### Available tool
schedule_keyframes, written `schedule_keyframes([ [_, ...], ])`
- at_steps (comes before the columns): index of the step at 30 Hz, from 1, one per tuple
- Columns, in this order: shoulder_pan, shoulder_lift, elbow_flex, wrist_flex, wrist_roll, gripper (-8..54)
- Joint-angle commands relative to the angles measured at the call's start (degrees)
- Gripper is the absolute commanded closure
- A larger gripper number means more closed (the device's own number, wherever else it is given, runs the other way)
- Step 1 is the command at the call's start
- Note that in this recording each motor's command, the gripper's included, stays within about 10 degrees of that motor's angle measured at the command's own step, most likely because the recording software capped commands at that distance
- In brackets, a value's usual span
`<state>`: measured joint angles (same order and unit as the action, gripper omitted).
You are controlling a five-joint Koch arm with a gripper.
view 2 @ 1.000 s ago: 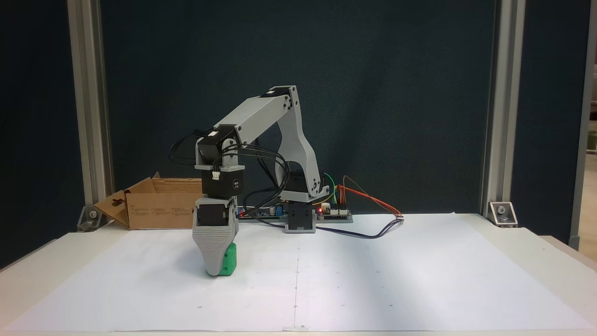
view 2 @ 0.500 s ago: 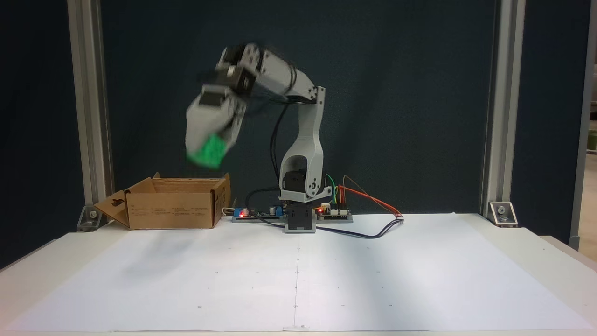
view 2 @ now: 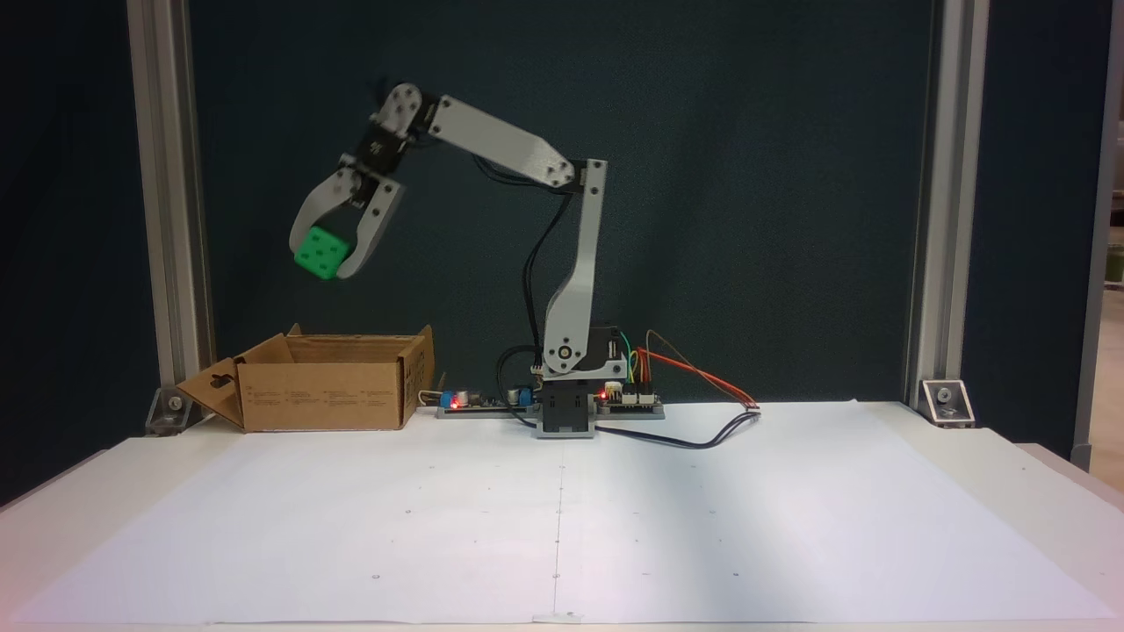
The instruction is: Grasp a green dice and put it in the bin.
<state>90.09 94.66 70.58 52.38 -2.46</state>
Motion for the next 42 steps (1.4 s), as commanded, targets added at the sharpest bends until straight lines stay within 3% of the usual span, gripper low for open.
schedule_keyframes([
  [1,4.5,-3.5,-4.0,-2.5,-5.3,34.0],
  [9,12.6,-19.5,-4.0,-5.4,-14.5,33.9],
  [12,13.4,-20.8,-4.0,-5.1,-17.7,33.0],
  [14,14.1,-21.3,-4.0,-4.1,-17.6,18.3],
  [17,14.1,-21.2,-4.0,-3.5,-17.2,7.5],
  [19,13.9,-20.9,-4.0,-3.2,-16.2,4.5],
  [25,7.9,-12.6,-5.0,-3.8,-4.6,1.4],
  [30,-7.9,-2.5,-5.1,-6.6,3.4,1.5],
  [42,-57.5,12.3,1.3,-8.7,5.0,1.3],
])
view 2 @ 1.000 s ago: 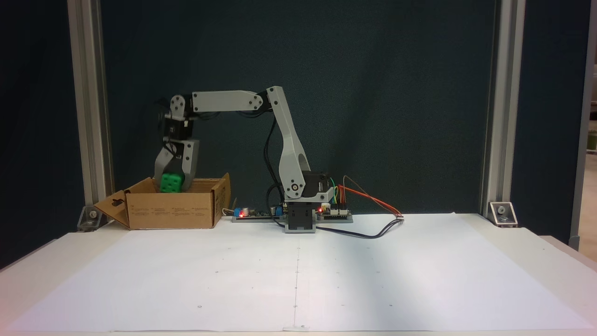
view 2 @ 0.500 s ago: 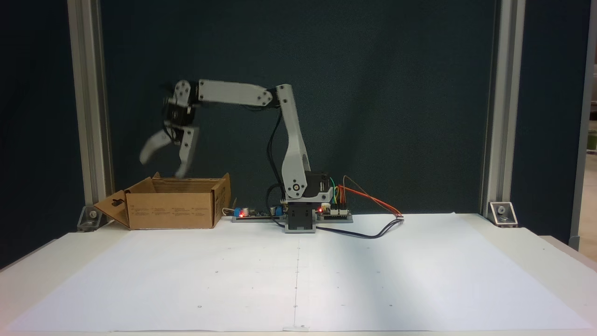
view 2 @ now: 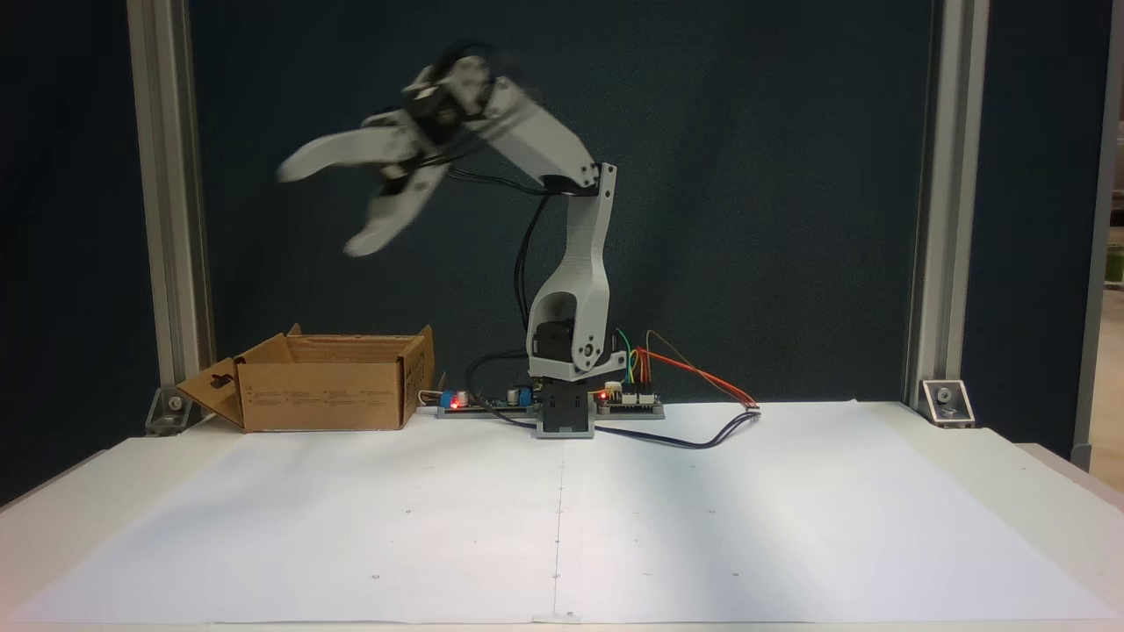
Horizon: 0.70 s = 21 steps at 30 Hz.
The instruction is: Grasp a green dice and put it in the bin.
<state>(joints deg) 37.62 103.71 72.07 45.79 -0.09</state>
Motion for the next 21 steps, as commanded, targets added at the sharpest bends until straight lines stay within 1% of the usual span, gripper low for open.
schedule_keyframes([
  [1,-9.2,4.7,2.3,-3.0,2.7,1.2],
  [4,-21.5,8.7,9.8,-6.9,2.8,1.1],
  [6,-29.8,11.7,16.5,-13.0,2.8,1.1],
  [8,-33.3,15.3,24.0,-18.1,2.6,1.2],
  [16,-34.1,31.6,55.4,-39.2,2.5,1.1],
  [21,-32.5,32.3,70.0,-51.7,2.5,0.4],
])
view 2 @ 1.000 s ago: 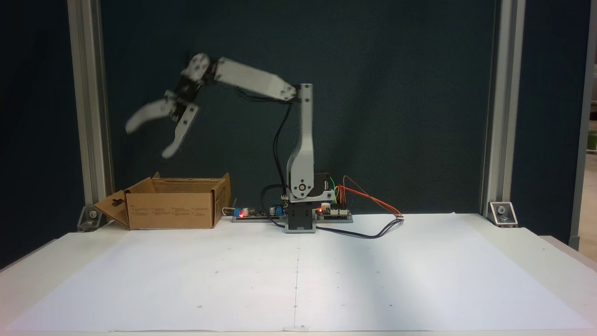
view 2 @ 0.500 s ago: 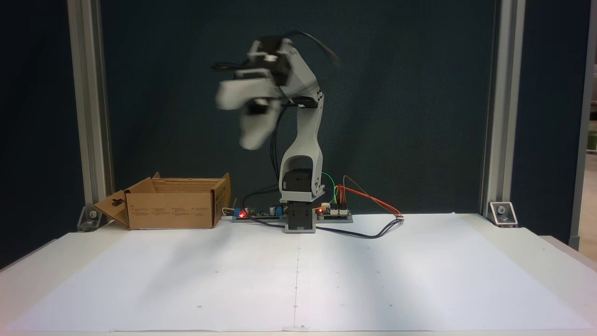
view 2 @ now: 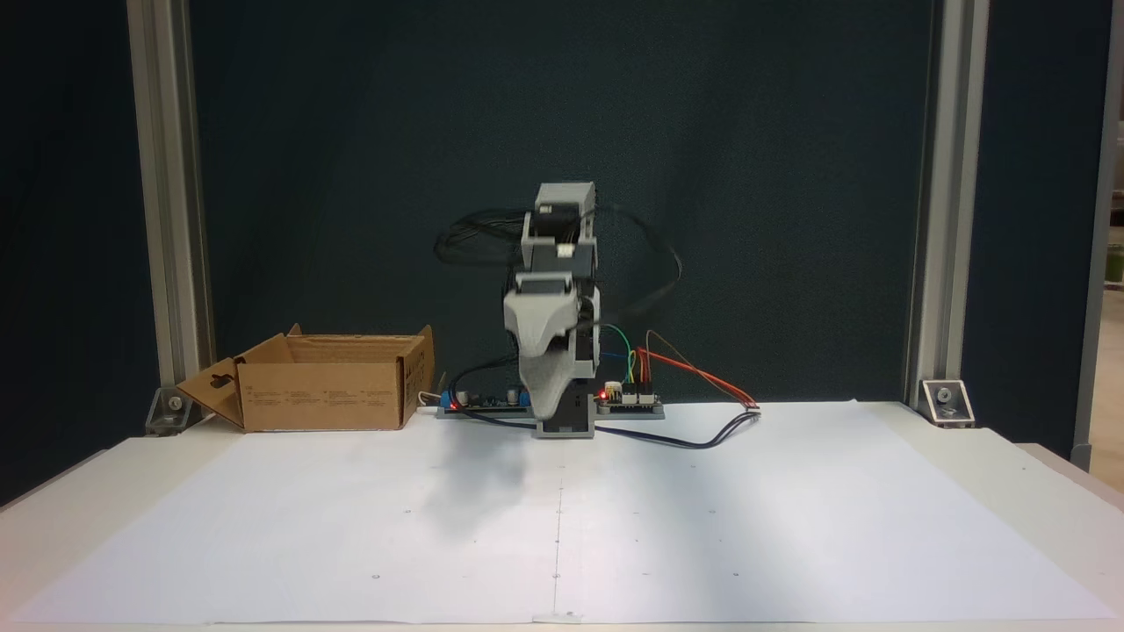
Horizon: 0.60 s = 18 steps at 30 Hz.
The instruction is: Grasp a green dice and put it in the bin.
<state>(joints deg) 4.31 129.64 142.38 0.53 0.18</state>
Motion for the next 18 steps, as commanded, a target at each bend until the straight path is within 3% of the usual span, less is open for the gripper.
schedule_keyframes([
  [1,1.4,6.4,3.1,-9.4,2.1,0.7],
  [8,1.2,6.3,20.8,-27.6,1.8,1.5],
  [18,1.1,6.3,29.7,-52.4,1.8,1.5],
])
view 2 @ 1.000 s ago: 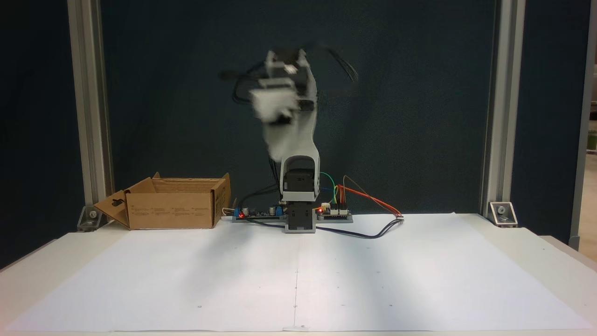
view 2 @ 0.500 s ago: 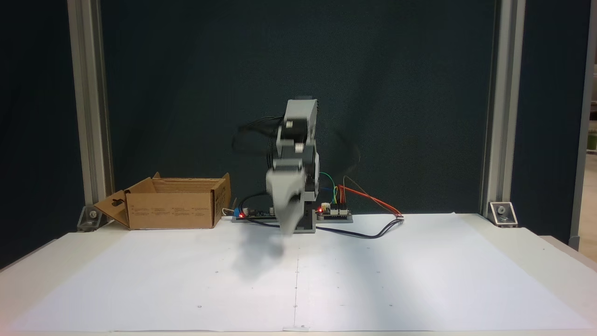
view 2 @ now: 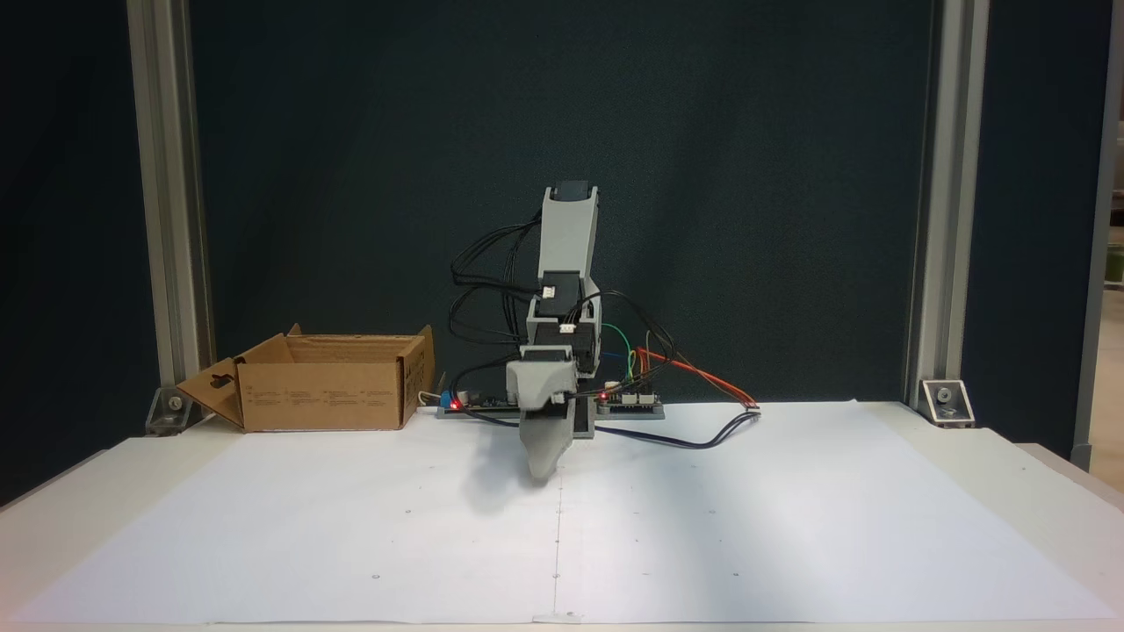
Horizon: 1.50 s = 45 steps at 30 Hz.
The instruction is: Grasp a green dice and put it in the bin.
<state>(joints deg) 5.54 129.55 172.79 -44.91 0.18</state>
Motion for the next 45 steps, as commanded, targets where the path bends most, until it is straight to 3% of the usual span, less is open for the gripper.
schedule_keyframes([
  [1,-0.3,6.4,-0.4,-9.5,1.9,1.4],
  [20,-2.3,6.3,3.2,-52.5,1.8,1.6],
  [45,-2.3,6.3,6.4,-53.5,1.4,1.1],
])
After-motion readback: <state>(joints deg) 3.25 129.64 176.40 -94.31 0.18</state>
